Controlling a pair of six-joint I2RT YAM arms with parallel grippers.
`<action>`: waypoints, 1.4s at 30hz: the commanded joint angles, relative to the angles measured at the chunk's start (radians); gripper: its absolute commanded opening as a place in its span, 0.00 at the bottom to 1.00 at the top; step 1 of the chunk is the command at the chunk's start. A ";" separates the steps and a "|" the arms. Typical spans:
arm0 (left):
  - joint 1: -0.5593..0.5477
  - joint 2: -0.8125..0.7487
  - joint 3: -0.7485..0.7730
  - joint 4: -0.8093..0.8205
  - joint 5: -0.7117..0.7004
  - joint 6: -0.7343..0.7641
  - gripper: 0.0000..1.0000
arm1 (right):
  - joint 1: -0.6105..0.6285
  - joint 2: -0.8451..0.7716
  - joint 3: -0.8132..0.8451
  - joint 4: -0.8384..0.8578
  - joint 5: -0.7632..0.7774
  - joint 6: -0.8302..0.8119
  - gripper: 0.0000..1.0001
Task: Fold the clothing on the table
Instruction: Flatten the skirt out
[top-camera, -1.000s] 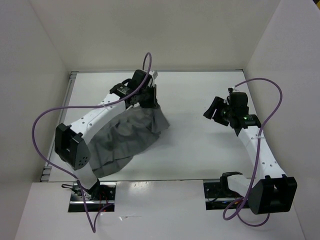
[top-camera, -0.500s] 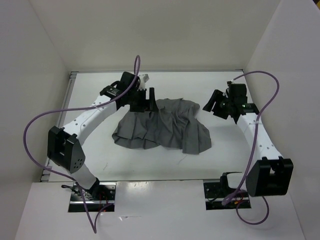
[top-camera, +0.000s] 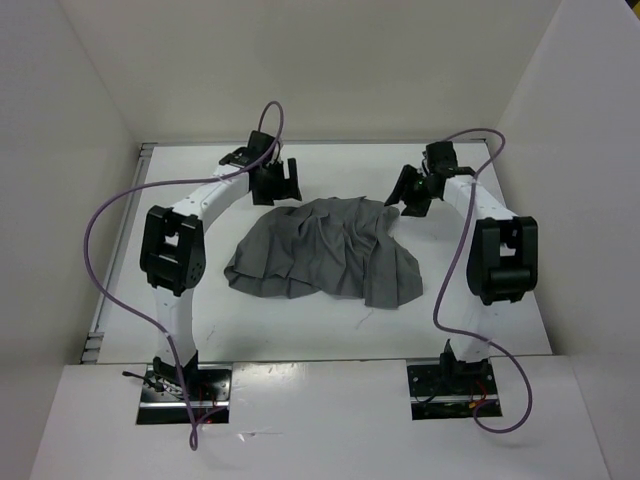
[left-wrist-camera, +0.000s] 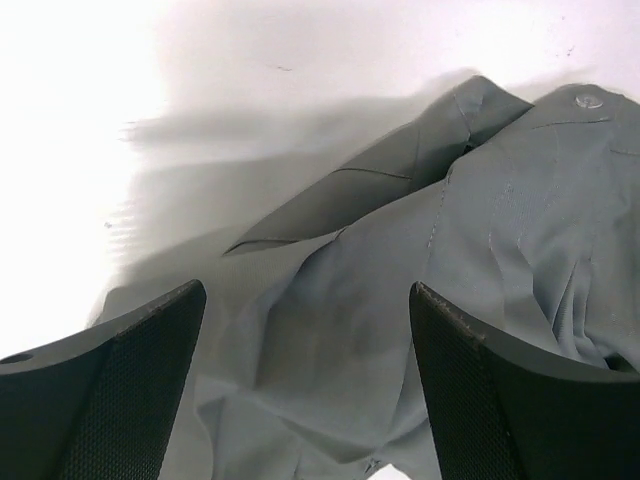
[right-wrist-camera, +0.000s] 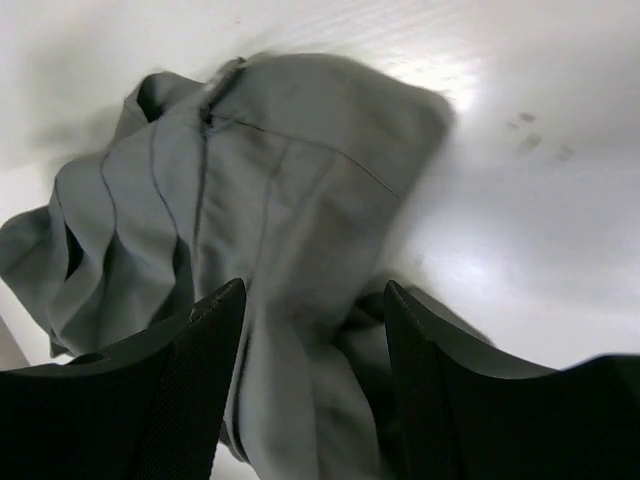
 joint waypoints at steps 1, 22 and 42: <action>0.009 0.028 -0.002 0.050 0.098 0.018 0.89 | 0.061 0.065 0.117 0.053 -0.069 0.018 0.63; 0.100 -0.039 -0.005 0.129 0.431 0.010 0.00 | 0.224 0.331 0.635 -0.212 0.034 0.001 0.42; 0.100 -0.078 -0.132 0.138 0.451 0.010 0.00 | 0.257 0.463 0.503 -0.204 0.216 0.107 0.36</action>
